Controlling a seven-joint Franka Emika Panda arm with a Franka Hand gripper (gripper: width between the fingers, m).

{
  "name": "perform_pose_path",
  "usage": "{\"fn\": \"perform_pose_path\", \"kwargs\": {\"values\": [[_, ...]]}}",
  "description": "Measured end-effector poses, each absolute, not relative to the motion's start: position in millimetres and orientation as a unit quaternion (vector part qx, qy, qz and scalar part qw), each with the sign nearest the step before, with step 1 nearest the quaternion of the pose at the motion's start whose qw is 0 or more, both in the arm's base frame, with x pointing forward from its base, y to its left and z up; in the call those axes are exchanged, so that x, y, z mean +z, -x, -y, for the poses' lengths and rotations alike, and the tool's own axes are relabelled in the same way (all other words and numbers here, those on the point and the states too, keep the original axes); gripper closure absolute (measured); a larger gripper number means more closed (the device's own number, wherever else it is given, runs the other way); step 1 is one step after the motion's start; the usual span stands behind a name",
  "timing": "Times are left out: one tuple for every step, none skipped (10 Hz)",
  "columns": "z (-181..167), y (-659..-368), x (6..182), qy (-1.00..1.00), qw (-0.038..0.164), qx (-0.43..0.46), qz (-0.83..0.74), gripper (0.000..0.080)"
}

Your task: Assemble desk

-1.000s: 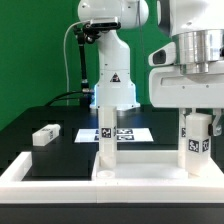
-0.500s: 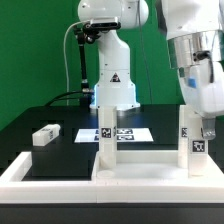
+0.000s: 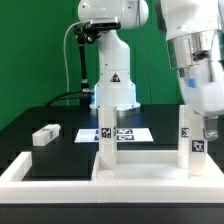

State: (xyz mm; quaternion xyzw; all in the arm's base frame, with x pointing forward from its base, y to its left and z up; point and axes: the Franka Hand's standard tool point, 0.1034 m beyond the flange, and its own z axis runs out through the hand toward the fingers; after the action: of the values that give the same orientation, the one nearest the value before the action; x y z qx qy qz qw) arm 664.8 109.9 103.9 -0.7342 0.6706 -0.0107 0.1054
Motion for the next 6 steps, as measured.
{"fn": "perform_pose_path", "kwargs": {"values": [[-111.1, -666.3, 105.3, 0.794, 0.109, -0.029, -0.598, 0.0194], [-110.3, -661.9, 101.5, 0.831, 0.107, -0.04, -0.545, 0.0194], [-109.3, -662.2, 101.2, 0.844, 0.104, -0.043, -0.525, 0.0159], [-108.5, -662.4, 101.2, 0.86, 0.102, -0.047, -0.498, 0.0152], [-107.4, -662.3, 100.8, 0.877, 0.097, -0.051, -0.468, 0.0152], [-104.9, -662.9, 101.2, 0.9, 0.091, -0.057, -0.422, 0.015]]}}
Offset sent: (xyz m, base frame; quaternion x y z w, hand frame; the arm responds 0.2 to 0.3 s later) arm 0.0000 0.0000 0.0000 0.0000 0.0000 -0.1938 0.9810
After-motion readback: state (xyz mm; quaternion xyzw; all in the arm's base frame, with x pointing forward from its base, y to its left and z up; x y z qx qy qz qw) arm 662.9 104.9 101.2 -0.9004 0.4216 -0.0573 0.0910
